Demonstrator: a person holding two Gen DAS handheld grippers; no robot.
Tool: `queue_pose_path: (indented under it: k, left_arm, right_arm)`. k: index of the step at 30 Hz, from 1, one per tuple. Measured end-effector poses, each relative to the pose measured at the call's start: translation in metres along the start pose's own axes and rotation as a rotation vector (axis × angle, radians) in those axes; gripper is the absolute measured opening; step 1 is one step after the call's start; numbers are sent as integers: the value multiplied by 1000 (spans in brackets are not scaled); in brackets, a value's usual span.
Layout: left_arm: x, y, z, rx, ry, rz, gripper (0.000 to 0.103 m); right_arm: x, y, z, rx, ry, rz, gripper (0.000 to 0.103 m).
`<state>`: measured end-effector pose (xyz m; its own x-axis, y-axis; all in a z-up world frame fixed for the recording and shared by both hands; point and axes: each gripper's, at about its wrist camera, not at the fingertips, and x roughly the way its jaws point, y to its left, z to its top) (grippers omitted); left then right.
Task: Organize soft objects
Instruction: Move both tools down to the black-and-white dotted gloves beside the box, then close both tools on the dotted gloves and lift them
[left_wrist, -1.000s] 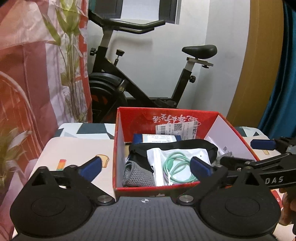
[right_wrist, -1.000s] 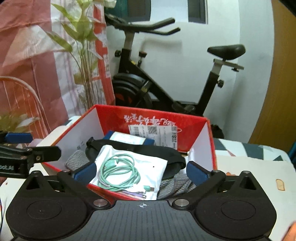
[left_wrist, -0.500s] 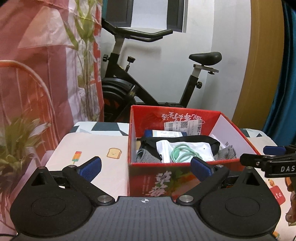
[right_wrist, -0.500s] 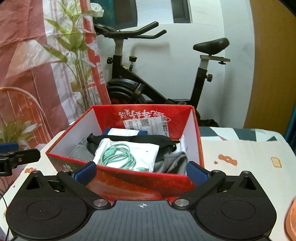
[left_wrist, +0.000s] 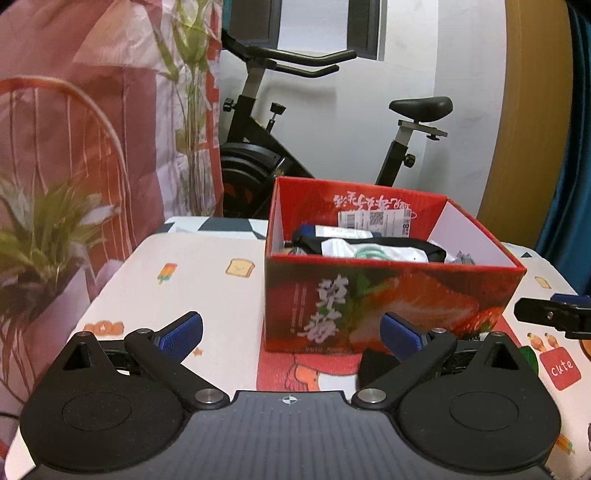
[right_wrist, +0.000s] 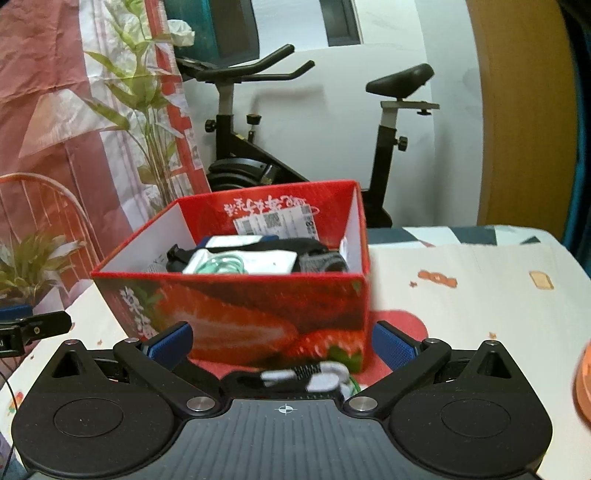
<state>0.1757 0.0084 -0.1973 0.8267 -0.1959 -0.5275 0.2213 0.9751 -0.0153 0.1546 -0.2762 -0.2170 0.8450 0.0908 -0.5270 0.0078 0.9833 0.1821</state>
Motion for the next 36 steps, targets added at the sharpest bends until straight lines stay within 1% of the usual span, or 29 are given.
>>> queue_pose_path:
  k: [4, 12, 16, 19, 23, 28, 36]
  left_arm:
    - [-2, -2, -13, -4, 5, 6, 103]
    - [6, -4, -33, -7, 59, 12, 103]
    - [9, -4, -39, -12, 73, 13, 103]
    - [11, -4, -43, -20, 86, 11, 103]
    - [14, -5, -47, -27, 92, 7, 103]
    - [18, -6, -49, -34, 99, 1, 102]
    - [24, -9, -48, -39, 98, -17, 98]
  right_arm:
    - [-1, -7, -15, 13, 6, -11, 103]
    - [2, -14, -42, 4, 13, -50, 103]
    - [5, -19, -51, 23, 31, -42, 103]
    - [8, -23, -56, 27, 47, -55, 103]
    - [10, -25, -60, 19, 41, -72, 103]
    - [15, -30, -63, 30, 48, -71, 103]
    - [19, -30, -68, -19, 56, -58, 102]
